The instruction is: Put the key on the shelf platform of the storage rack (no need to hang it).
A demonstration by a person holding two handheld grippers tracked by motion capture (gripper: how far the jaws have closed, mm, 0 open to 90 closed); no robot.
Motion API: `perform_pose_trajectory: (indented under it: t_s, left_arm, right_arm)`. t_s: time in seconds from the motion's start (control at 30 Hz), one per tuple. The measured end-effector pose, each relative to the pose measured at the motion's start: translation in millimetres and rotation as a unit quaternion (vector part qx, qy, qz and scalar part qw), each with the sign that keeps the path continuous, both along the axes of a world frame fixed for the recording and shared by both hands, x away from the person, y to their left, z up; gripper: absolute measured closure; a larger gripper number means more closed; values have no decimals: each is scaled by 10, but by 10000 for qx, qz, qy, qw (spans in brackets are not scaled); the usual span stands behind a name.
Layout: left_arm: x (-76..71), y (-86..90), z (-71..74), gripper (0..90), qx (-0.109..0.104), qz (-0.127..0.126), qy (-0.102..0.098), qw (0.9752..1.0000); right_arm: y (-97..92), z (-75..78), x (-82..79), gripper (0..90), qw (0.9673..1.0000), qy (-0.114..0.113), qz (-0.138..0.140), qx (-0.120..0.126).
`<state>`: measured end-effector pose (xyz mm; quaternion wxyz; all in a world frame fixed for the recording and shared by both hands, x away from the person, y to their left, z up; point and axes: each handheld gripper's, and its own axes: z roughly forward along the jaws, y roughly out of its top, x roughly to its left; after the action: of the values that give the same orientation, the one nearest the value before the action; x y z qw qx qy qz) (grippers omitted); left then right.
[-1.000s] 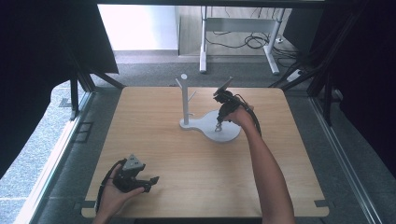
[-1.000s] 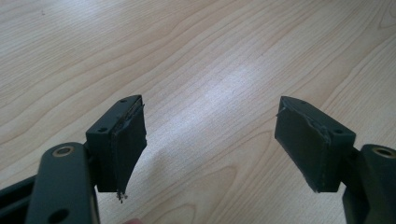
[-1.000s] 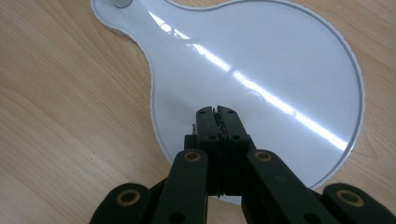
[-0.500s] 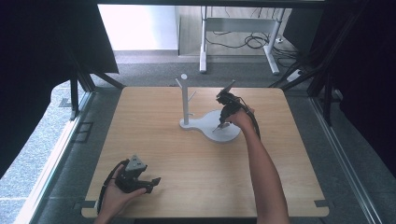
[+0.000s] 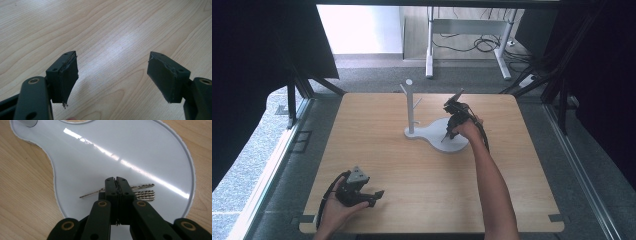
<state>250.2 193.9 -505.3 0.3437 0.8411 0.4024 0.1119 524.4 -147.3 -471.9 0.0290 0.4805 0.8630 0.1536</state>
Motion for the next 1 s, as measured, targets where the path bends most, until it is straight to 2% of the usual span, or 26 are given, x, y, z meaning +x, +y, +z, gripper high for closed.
perform_pose_trajectory:
  t_s: [0.23,0.33,0.63,1.0]
  left_arm:
    - [0,-2,-3,249,-2,-2,1,10000]
    - [2,-1,-6,250,3,-5,5,10000]
    - [1,-7,-3,249,11,-20,20,10000]
    - [0,-37,-17,246,46,-57,35,10000]
  right_arm:
    - [-10,-23,-7,877,10000,-26,-30,46]
    - [-15,-19,-9,827,10000,-31,-19,28]
    - [-47,95,-63,766,9998,-199,13,98]
    - [-68,202,-205,581,9986,-326,322,251]
